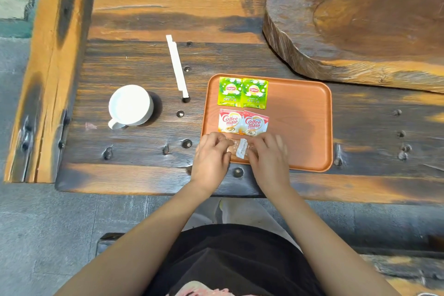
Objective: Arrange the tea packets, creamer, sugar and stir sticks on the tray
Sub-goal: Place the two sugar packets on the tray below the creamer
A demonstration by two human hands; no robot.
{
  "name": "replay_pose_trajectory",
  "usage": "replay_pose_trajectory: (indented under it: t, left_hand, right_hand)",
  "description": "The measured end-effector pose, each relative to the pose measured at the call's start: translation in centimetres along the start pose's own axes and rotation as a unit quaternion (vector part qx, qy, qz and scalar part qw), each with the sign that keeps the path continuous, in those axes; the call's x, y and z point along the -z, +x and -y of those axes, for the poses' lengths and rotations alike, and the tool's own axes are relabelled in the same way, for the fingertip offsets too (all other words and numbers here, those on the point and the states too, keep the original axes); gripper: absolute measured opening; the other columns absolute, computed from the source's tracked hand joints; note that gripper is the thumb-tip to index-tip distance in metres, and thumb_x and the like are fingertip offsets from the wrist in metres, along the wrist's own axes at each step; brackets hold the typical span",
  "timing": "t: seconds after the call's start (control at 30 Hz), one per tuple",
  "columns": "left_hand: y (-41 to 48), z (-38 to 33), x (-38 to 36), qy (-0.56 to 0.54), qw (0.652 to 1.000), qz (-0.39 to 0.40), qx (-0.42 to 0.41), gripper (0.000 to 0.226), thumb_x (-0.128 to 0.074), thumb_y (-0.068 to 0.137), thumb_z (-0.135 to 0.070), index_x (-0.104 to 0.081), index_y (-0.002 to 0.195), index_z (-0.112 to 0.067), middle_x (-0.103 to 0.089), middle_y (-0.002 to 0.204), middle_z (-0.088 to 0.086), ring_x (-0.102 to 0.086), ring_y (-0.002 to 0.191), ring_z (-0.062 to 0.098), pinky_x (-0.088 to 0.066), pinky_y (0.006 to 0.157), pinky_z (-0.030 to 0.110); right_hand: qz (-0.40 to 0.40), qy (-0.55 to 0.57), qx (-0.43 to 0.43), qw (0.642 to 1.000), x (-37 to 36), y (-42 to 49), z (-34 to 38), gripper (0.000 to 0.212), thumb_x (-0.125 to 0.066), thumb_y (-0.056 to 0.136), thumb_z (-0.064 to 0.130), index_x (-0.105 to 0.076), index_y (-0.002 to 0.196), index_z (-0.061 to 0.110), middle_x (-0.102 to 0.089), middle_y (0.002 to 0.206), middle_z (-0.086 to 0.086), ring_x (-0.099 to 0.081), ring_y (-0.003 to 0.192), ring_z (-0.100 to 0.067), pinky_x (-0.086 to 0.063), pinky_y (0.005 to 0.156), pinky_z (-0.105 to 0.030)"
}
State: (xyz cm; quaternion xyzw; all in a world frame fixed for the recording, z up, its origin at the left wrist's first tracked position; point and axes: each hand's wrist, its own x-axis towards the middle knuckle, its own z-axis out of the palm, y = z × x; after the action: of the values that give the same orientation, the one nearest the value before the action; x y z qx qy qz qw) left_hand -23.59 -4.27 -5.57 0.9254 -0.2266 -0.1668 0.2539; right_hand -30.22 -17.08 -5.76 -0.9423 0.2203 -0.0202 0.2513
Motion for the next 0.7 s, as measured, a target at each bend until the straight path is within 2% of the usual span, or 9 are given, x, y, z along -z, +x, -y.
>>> replay_pose_trajectory:
  t: [0.17,0.33,0.7]
  left_hand:
    - [0.3,0.1,0.0,0.003,1.0,0.017,-0.003,0.025,-0.058,0.078,-0.004,-0.064,0.1,-0.013,-0.057,0.105,0.009,-0.048,0.102,0.028,-0.041,0.088,0.033]
    - [0.5,0.0,0.1,-0.005,1.0,0.023,-0.005,0.018,-0.055,0.075,0.002,-0.061,0.089,-0.008,-0.056,0.102,0.014,-0.048,0.098,0.032,-0.047,0.084,0.041]
    - [0.7,0.4,0.1,-0.009,1.0,0.025,-0.009,0.026,-0.055,0.077,-0.003,-0.063,0.101,-0.009,-0.055,0.102,0.012,-0.047,0.1,0.029,-0.046,0.087,0.038]
  right_hand:
    - [0.06,-0.002,0.042,0.997,-0.4,0.5,-0.3,0.029,-0.062,0.076,0.005,-0.063,0.103,0.015,-0.06,0.099,-0.007,-0.051,0.096,-0.029,-0.043,0.083,-0.04]
    - [0.086,0.002,0.075,0.993,0.0,0.8,-1.0,0.029,-0.062,0.074,0.002,-0.063,0.101,0.015,-0.06,0.099,-0.006,-0.051,0.098,-0.029,-0.043,0.085,-0.041]
    - [0.098,0.012,0.072,0.993,0.2,0.8,-0.9,0.029,-0.059,0.076,0.002,-0.061,0.103,0.012,-0.057,0.103,-0.007,-0.048,0.1,-0.028,-0.042,0.089,-0.039]
